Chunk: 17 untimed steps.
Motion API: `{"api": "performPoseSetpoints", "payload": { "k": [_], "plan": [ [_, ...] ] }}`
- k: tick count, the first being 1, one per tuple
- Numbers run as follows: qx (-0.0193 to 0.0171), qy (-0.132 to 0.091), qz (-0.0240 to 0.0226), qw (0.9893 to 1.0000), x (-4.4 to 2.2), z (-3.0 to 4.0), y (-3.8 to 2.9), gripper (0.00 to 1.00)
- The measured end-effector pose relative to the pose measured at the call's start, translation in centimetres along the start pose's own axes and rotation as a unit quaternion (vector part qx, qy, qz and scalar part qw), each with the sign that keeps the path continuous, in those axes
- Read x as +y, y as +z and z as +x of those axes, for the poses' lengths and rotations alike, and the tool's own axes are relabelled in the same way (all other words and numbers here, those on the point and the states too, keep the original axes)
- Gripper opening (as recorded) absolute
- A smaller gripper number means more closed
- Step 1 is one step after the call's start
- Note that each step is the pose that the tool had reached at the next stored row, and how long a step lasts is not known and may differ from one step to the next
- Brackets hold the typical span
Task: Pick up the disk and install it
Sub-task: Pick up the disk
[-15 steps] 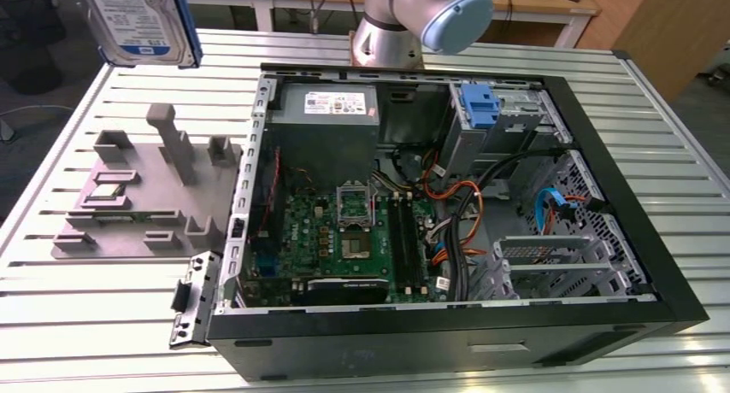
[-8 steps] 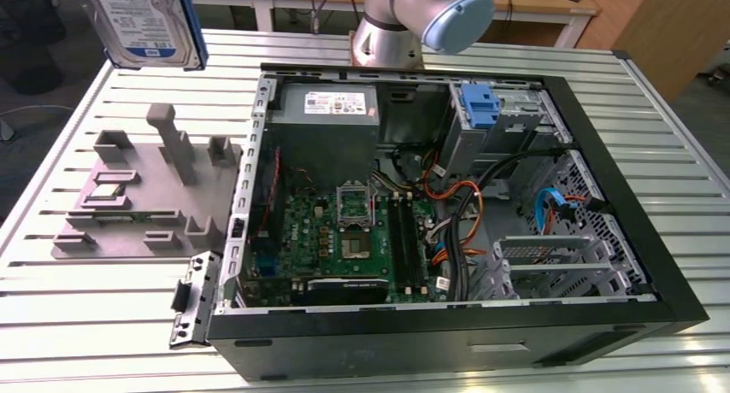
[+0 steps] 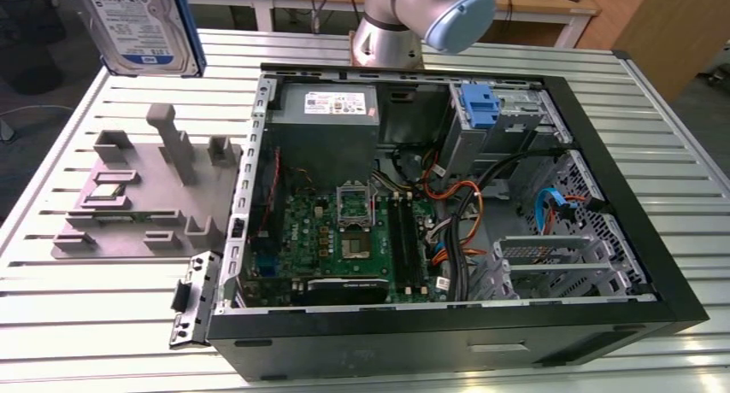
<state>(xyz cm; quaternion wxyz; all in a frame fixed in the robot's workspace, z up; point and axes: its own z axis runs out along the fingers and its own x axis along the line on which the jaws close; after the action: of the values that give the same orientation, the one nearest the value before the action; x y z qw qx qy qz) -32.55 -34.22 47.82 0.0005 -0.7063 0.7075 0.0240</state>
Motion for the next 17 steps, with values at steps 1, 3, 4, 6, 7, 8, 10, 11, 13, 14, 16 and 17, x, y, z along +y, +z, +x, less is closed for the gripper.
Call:
{"api": "performPoseSetpoints", "payload": {
  "k": [1, 3, 4, 6, 7, 8, 10, 11, 13, 14, 16, 17],
  "plan": [
    [0.0000, 0.000, 0.0000, 1.0000, 0.00, 0.16, 0.00, 0.35],
    [0.0000, 0.000, 0.0000, 1.0000, -0.01, 0.45, -0.01, 0.35],
    [0.0000, 0.000, 0.0000, 1.0000, -0.01, 0.55, -0.01, 0.35],
    [0.0000, 0.000, 0.0000, 1.0000, -0.05, 0.62, 0.00, 0.35],
    [0.0000, 0.000, -0.0001, 1.0000, -0.17, 0.64, -0.01, 0.35],
    [0.0000, 0.000, -0.0001, 1.0000, -0.34, 0.65, -0.02, 0.35],
    [0.0000, 0.000, 0.0000, 1.0000, -0.86, 0.68, -0.03, 0.35],
    [0.0000, 0.000, -0.0001, 1.0000, -1.13, 0.69, -0.04, 0.35],
    [0.0000, 0.000, 0.0000, 1.0000, -1.70, 0.71, -0.05, 0.35],
    [0.0000, 0.000, -0.0001, 1.0000, -2.03, 0.71, -0.07, 0.35],
    [0.0001, 0.000, -0.0001, 1.0000, -2.73, 0.71, -0.09, 0.35],
    [0.0000, 0.000, -0.0001, 1.0000, -3.08, 0.72, -0.09, 0.35]
  ]
}}
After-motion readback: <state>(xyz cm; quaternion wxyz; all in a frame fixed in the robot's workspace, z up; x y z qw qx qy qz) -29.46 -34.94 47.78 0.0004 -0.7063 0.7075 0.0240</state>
